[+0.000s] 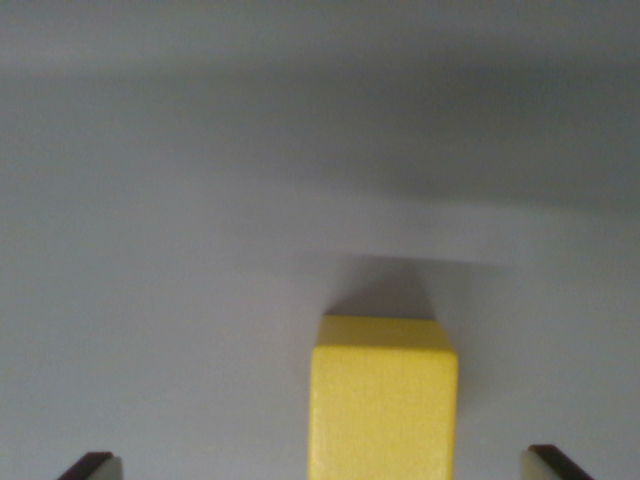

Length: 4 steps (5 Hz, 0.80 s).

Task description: Pick yellow cube

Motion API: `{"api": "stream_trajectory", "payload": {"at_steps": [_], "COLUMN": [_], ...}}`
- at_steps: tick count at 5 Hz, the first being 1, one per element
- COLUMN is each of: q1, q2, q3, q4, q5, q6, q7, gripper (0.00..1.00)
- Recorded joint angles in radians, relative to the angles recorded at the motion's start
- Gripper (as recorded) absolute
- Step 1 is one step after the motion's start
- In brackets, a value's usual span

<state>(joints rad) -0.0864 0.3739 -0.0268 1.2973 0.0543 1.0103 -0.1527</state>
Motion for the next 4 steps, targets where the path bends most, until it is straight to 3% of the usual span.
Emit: {"api": "stream_trajectory", "payload": {"at_steps": [1, 2, 3, 4], "q1": [-0.0028, -0.0028, -0.0053, -0.0053], "q2": [0.023, 0.023, 0.043, 0.043], "q3": [-0.003, -0.003, -0.005, -0.005], "q4": [-0.022, -0.022, -0.041, -0.041], "q5": [0.0019, 0.0019, 0.0036, 0.0036], "q6": [-0.040, -0.040, -0.077, -0.077], "q7": [-0.009, -0.009, -0.017, -0.017], "gripper": [0.00, 0.00, 0.00, 0.00]}}
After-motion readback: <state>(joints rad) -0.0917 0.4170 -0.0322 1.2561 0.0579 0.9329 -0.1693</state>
